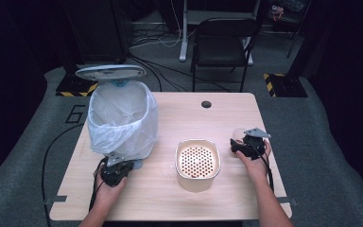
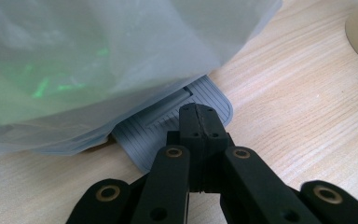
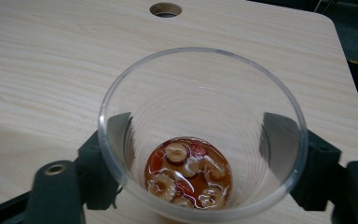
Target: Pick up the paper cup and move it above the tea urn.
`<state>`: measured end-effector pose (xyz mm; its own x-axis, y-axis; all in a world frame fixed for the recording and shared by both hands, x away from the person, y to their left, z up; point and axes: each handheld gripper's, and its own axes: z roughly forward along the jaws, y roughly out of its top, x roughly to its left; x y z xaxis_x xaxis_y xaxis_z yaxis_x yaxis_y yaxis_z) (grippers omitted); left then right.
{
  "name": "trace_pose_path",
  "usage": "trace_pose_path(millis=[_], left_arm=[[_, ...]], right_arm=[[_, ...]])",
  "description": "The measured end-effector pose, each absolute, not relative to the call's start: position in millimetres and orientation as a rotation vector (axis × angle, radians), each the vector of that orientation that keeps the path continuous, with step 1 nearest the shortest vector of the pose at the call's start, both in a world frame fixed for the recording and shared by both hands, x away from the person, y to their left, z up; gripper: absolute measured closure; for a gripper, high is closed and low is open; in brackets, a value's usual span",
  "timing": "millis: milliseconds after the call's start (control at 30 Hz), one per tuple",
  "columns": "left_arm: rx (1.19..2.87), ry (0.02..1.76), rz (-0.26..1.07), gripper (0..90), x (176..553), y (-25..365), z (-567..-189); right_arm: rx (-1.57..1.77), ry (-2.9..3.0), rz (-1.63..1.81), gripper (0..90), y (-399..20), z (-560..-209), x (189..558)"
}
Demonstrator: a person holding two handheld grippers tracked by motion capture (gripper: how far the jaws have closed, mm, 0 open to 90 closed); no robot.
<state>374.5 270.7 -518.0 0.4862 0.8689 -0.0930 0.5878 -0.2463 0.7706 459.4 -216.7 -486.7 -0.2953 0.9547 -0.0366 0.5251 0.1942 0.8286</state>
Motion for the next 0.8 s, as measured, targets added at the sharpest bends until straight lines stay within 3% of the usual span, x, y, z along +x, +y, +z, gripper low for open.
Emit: trace_pose_path(millis=[333,800], left_arm=[[1.955,1.204,0.457,90.0,374.5,270.7,-517.9],[1.953,1.202,0.467,90.0,374.5,270.3,-518.2]], right_arm=[[1.324,1.947,0.984,38.7,-216.2,-485.2,457.8],[1.234,1.994,1.073,41.5,-216.6,-460.0,448.8]])
